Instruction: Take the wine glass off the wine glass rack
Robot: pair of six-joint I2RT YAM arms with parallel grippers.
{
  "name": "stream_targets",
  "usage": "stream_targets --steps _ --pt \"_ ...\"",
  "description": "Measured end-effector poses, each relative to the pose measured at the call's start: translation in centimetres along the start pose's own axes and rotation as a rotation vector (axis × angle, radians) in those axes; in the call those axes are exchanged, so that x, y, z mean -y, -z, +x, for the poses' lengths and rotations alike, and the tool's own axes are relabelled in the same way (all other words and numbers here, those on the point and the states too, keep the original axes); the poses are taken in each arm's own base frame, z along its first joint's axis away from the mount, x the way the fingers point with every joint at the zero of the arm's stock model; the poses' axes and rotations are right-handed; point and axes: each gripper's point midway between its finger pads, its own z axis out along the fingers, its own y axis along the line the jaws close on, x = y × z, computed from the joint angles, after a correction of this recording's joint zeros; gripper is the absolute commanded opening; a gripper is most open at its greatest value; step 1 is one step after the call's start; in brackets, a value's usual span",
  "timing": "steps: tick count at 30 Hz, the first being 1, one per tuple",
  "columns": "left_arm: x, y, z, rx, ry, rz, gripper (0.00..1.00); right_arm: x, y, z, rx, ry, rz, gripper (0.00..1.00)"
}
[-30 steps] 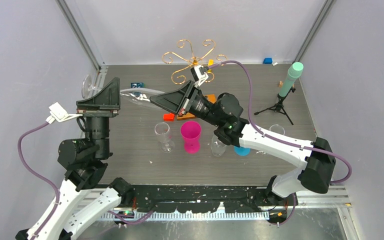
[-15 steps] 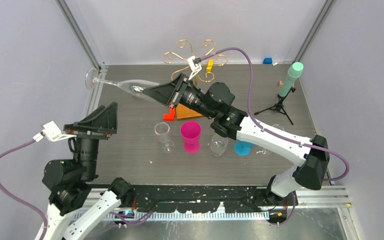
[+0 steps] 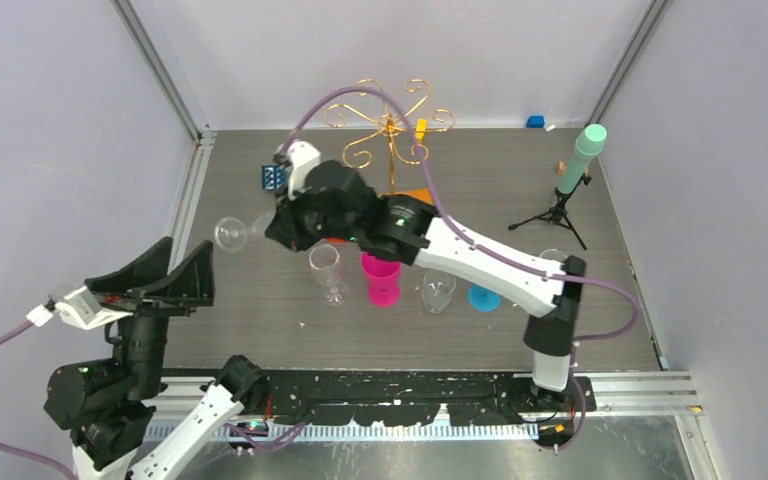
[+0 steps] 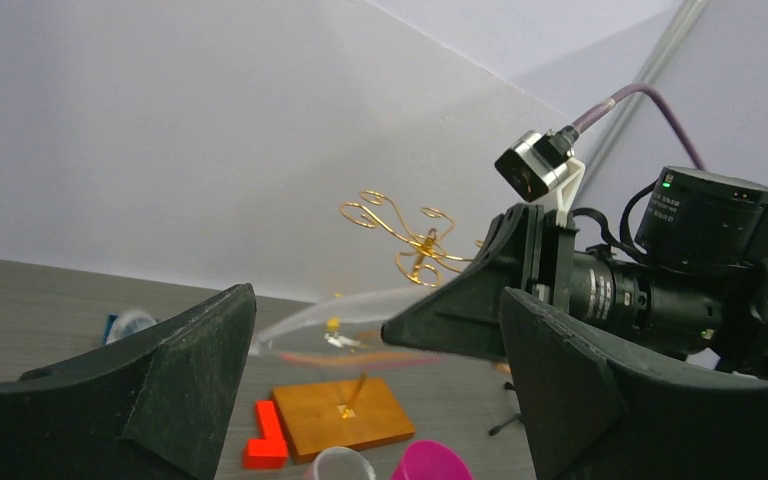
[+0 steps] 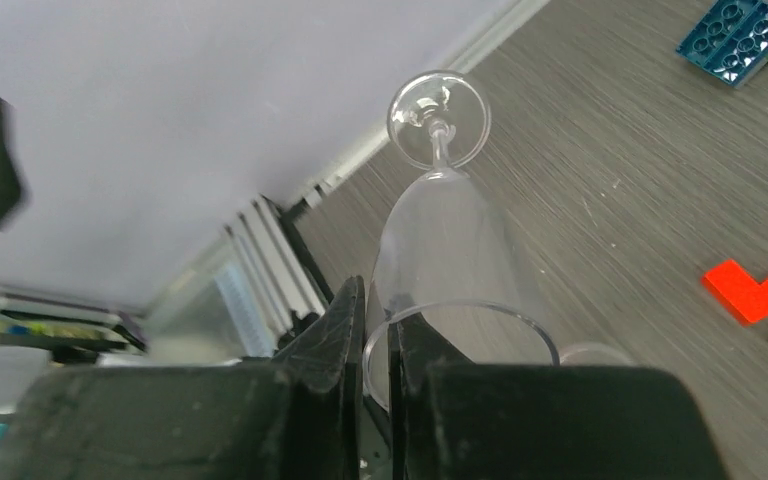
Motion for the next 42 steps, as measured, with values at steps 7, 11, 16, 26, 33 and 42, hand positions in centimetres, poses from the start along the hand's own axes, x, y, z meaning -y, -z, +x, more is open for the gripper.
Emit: stream_targets --steps 7,11,16,26,33,42 --pt "-3.0 1.2 -3.2 0.066 -0.037 -0.162 0.93 0.1 -3.4 7.2 -0.281 0.203 0.124 0.0" --pt "-4.2 1.6 -3.1 0.06 -0.063 -0.222 0.93 2.0 -4.2 11.4 -0.432 0.255 0.186 0.0" --pt "-5.4 2.3 -3.2 0.062 -0.078 -0.275 0.93 4.0 -3.9 14.5 -0.555 0.28 0.241 0.0" --pt "-6.1 2.8 -3.6 0.078 -0.085 -0.302 0.93 4.5 -3.6 14.9 -0.582 0.284 0.254 0.0" --pt "-6.3 3.1 -3.7 0.085 -0.081 -0.308 0.93 4.7 -4.1 15.6 -0.595 0.29 0.252 0.06" --pt "-6.3 3.1 -3.6 0.081 -0.084 -0.309 0.93 4.7 -4.4 15.1 -0.578 0.307 0.251 0.43"
